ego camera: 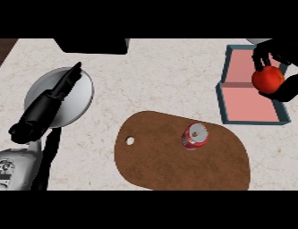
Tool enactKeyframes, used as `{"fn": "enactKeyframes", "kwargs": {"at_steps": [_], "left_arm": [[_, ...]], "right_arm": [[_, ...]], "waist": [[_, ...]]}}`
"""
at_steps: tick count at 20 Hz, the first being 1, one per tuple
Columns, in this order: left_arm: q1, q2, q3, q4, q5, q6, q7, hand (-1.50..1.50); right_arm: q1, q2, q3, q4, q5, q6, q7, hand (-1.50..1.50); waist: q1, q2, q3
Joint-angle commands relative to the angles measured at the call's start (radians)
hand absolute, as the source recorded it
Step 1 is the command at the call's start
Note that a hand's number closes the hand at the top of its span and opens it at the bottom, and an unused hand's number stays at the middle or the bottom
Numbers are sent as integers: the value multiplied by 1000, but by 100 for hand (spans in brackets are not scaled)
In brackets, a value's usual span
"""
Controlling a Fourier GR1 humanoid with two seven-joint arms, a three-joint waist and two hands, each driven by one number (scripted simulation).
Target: Pick the tomato from the cutting board and place it in the cardboard box
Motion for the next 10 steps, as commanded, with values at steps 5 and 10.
{"fn": "enactKeyframes", "kwargs": {"at_steps": [5, 10], "left_arm": [[-26, -2, 5, -11, 13, -16, 32, 0], [-12, -9, 12, 32, 8, -13, 4, 0]], "right_arm": [[-173, -37, 108, 396, 170, 47, -211, -150], [-224, -28, 115, 481, 154, 84, -444, -150]], "waist": [[15, 6, 1], [-4, 1, 1]]}}
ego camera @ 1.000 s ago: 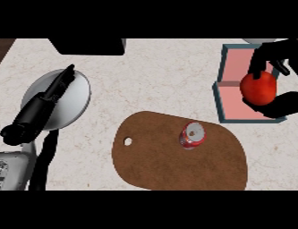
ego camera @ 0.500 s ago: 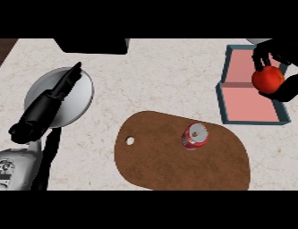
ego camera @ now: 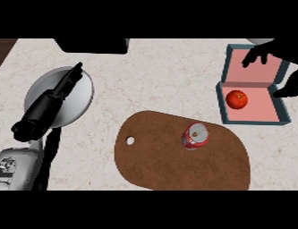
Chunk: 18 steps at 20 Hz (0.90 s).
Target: Pick the tomato from the cutting board and place it in the cardboard box
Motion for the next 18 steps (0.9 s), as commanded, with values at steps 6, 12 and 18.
{"fn": "enactKeyframes", "kwargs": {"at_steps": [6, 12, 18], "left_arm": [[17, 6, 10, 3, 2, -3, -22, 0], [20, -4, -1, 2, -10, 5, -18, 0], [-8, 15, 11, 7, 1, -19, -33, 0]], "right_arm": [[-45, 114, -246, 161, -355, 154, -170, -150], [-116, 126, -449, 346, -620, 325, 89, -150], [-184, 29, -556, 495, -703, 312, 190, -150]], "waist": [[-11, -2, 2], [-8, -2, 0], [20, 15, 2]]}}
